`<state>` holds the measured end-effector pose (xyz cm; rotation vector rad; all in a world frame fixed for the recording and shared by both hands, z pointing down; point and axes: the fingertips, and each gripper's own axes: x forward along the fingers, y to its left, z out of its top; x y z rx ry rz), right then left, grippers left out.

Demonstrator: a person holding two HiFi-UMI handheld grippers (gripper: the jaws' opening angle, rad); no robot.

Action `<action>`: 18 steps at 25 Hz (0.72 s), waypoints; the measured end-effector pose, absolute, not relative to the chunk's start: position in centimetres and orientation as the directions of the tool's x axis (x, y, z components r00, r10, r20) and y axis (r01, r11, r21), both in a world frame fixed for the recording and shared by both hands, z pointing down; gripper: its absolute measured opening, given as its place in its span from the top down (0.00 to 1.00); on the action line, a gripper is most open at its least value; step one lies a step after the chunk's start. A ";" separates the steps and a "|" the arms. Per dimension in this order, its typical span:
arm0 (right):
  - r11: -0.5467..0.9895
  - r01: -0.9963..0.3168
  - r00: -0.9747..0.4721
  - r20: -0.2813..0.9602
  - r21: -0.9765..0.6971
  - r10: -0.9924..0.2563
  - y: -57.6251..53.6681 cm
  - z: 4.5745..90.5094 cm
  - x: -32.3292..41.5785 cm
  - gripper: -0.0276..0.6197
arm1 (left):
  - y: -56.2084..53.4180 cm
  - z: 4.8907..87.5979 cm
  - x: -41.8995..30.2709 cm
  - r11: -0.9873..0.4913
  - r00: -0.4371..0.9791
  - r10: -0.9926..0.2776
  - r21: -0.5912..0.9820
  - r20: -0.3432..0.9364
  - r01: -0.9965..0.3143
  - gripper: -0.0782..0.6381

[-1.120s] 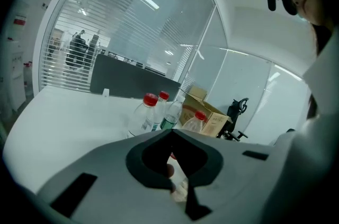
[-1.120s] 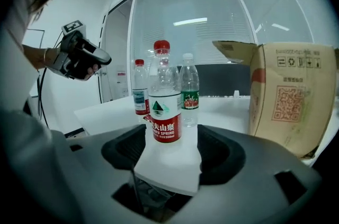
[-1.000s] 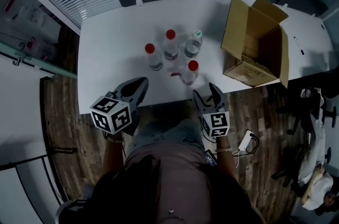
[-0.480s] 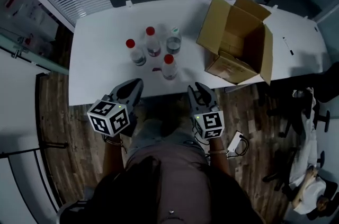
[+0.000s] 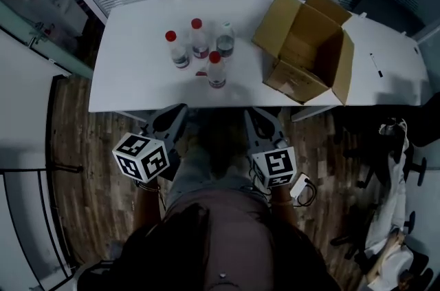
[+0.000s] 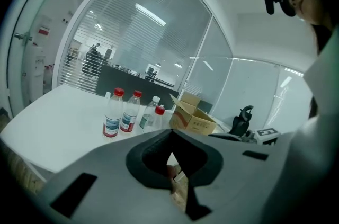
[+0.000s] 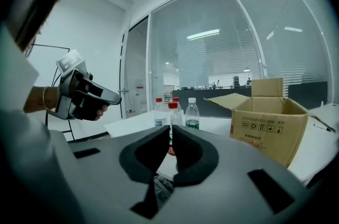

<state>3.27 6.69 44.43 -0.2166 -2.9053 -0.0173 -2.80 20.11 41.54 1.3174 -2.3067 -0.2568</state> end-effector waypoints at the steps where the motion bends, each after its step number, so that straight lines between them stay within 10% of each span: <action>1: 0.988 0.151 -0.963 0.223 -0.015 0.150 6.7 44.2 3.8 0.90 | 20.1 41.5 -2.2 0.526 -0.435 -0.848 0.376 0.304 -0.762 0.88; 18: 0.992 0.123 -0.979 0.159 -0.022 0.125 6.5 39.9 10.2 0.92 | 21.2 39.6 4.8 0.581 -0.526 -0.813 0.316 0.249 -0.750 0.88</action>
